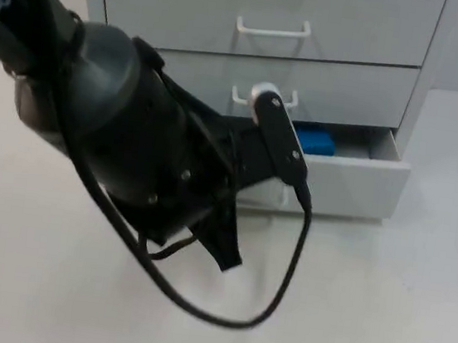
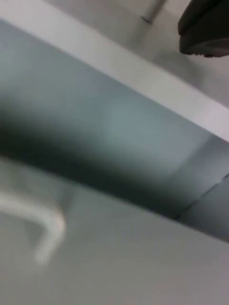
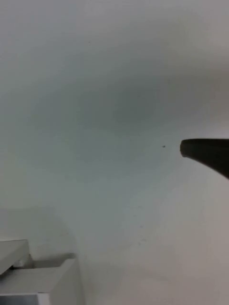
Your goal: Open the drawer with the left hand, place the block into the drawer with the right hand, then close the drawer with the left hand.
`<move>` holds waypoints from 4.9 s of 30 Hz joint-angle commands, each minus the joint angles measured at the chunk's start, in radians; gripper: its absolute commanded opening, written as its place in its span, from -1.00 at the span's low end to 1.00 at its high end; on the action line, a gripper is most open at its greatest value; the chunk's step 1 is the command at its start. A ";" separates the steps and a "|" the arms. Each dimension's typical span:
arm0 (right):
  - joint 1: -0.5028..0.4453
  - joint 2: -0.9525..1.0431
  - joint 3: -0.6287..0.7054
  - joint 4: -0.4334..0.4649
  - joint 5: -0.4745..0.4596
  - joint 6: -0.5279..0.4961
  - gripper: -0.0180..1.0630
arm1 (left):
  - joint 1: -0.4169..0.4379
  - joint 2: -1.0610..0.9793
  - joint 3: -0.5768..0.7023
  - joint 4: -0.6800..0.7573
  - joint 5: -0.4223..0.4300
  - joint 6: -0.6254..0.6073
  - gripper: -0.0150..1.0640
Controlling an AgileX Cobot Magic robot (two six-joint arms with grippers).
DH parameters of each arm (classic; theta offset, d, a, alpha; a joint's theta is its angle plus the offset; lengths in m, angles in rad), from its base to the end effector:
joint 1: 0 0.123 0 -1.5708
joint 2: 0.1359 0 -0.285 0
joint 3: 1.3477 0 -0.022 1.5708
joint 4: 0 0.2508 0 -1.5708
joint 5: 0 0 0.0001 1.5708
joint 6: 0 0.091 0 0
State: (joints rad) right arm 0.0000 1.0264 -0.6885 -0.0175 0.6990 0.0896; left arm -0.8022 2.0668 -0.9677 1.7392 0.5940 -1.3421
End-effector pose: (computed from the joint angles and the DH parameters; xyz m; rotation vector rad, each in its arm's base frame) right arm 0.1881 -0.0010 0.2696 0.1006 2.5184 0.0166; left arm 0.2914 -0.2290 0.0926 1.1480 2.0427 0.5390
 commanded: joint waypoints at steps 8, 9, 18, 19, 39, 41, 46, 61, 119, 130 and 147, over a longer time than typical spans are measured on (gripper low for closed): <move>-0.003 -0.007 -0.005 -0.002 -0.014 -0.005 0.48 | 0.082 0.039 -0.097 0.005 0.048 -0.022 -0.97; -0.003 -0.007 -0.005 -0.002 -0.014 -0.005 0.48 | 0.082 0.045 -0.106 0.005 0.048 -0.022 -0.97; -0.003 -0.007 -0.005 0.005 -0.014 -0.005 0.48 | 0.082 0.103 -0.158 0.005 0.100 -0.035 -0.97; -0.003 -0.007 -0.005 0.005 -0.014 -0.005 0.48 | 0.082 0.111 -0.173 0.005 0.124 -0.035 -0.97; -0.003 -0.007 -0.005 0.005 -0.029 -0.001 0.48 | -0.008 0.059 -0.213 -0.382 0.159 0.283 -0.97; -0.003 -0.007 -0.005 0.005 -0.029 -0.001 0.48 | -0.045 0.018 -0.213 -0.502 0.159 0.371 -0.97; -0.003 -0.007 -0.005 0.003 -0.029 -0.001 0.48 | -0.112 -0.057 -0.213 -0.709 0.184 0.559 -0.97; -0.003 -0.007 -0.005 0.003 -0.029 -0.003 0.48 | -0.104 -0.305 -0.213 -1.146 0.187 0.972 -0.97; 0.246 -0.269 -0.005 0.003 -0.069 -0.165 0.48 | 0.788 -1.495 0.106 -1.768 0.270 1.371 -0.97; 0.246 -0.646 -0.005 0.050 0.110 -0.165 0.48 | 0.788 -1.815 0.172 -1.792 0.364 1.433 -0.97; 0.246 -1.019 0.110 0.042 0.336 -0.157 0.48 | 0.791 -2.067 0.375 -1.811 0.485 1.430 -0.97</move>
State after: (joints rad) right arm 0.2462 0.0234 -0.5868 0.0274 1.0286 -0.0663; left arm -0.0158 0.0033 -0.5967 -0.0570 1.0706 0.0862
